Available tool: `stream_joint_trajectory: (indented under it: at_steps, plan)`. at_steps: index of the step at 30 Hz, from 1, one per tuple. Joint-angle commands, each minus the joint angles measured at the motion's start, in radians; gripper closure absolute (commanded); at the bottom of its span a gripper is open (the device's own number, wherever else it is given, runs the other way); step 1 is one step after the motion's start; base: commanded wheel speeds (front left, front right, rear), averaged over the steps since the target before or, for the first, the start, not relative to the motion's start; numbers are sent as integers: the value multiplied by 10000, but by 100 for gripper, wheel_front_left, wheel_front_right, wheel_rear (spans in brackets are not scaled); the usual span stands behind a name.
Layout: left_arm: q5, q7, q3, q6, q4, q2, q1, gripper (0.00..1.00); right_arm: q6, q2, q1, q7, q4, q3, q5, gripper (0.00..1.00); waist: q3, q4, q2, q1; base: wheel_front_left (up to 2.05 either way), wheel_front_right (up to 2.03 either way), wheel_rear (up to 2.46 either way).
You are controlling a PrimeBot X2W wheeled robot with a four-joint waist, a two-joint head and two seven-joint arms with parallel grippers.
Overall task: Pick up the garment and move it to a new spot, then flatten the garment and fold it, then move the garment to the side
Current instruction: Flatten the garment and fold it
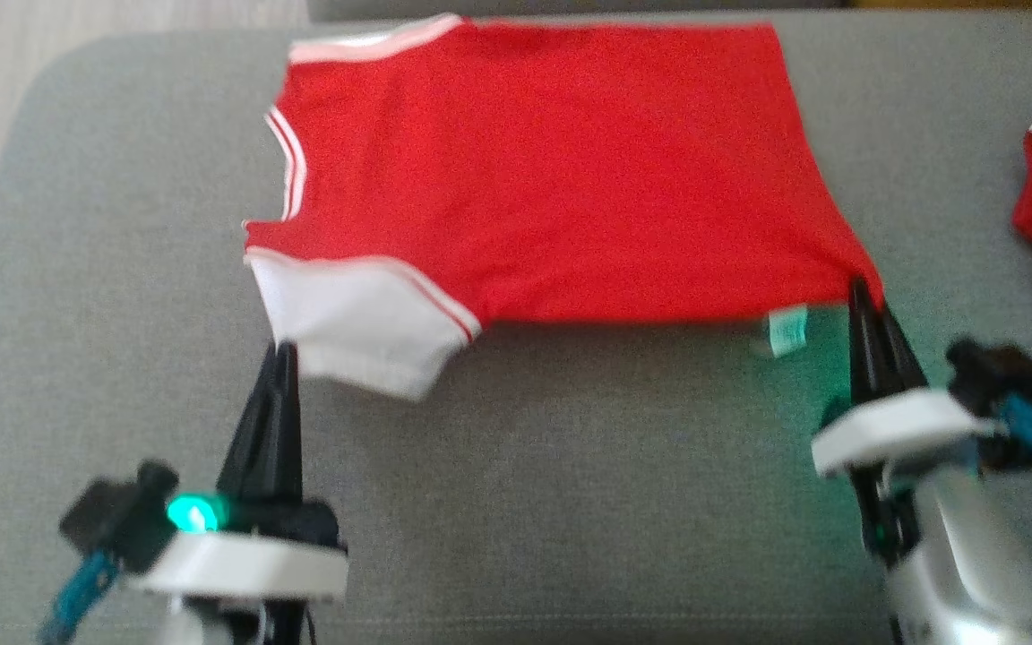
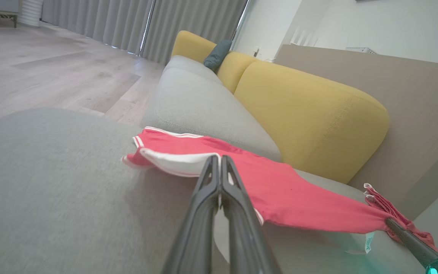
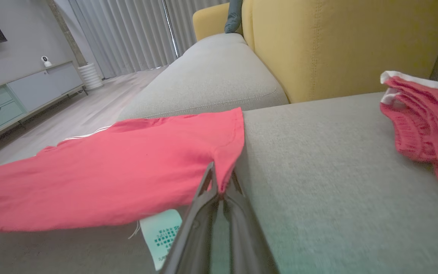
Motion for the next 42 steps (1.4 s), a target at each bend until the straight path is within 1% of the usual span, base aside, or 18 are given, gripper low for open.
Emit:
stream_joint_trajectory:
  at_steps: [1, 6, 11, 12, 15, 17, 21, 28, 33, 39, 42]
  plan:
    - [10, 48, 235, 134, -628, 56, 204, 100, 65, 132, 396, 20, -657, 105, 108, 100, -498, 82, -1, 1, 0, 0, 0]
    - [153, 281, -18, 428, -1782, 94, 1632, 100, 65, 144, 2302, 576, -2368, -182, 192, 100, -1004, 161, -1, 1, 0, 0, 0]
    - [325, 491, -124, 723, -2914, 231, 2822, 100, 65, 149, 3931, 1314, -4284, -382, 224, 100, -1171, 134, -1, 1, 0, 0, 0]
    - [400, 596, -159, 811, -3299, 307, 3177, 100, 65, 150, 4511, 1627, -4972, -457, 211, 100, -1158, 128, -1, 1, 0, 0, 0]
    - [418, 785, -216, 897, -3670, 378, 3535, 100, 65, 151, 5222, 2055, -5851, -449, 230, 100, -1070, 80, -1, 1, 0, 0, 0]
    - [348, 866, -192, 935, -3671, 394, 3644, 100, 65, 151, 5502, 2272, -6174, -389, 390, 100, -975, 3, -1, 1, 0, 0, 0]
    - [200, 894, -152, 876, -3215, 422, 3515, 100, 65, 151, 5472, 2396, -6064, -329, 688, 100, -752, -140, -1, 1, 0, 0, 0]
    - [30, 800, -130, 712, -2301, 438, 3030, 100, 65, 152, 4790, 2090, -4847, -101, 973, 100, -548, -205, -1, 1, 0, 0, 0]
    - [-95, 757, -133, 621, -1863, 423, 2640, 100, 65, 152, 4452, 1861, -4257, 1, 1111, 100, -525, -163, -1, 1, 0, 0, 0]
    - [-175, 570, -205, 348, -1117, 357, 1351, 100, 65, 152, 4063, 1702, -3982, -6, 1388, 100, -437, -102, -1, 1, 0, 0, 0]
    - [-187, 517, -177, 282, -718, 336, 714, 100, 65, 152, 3869, 1675, -3938, 24, 1515, 100, -348, -116, -1, 1, 0, 0, 0]
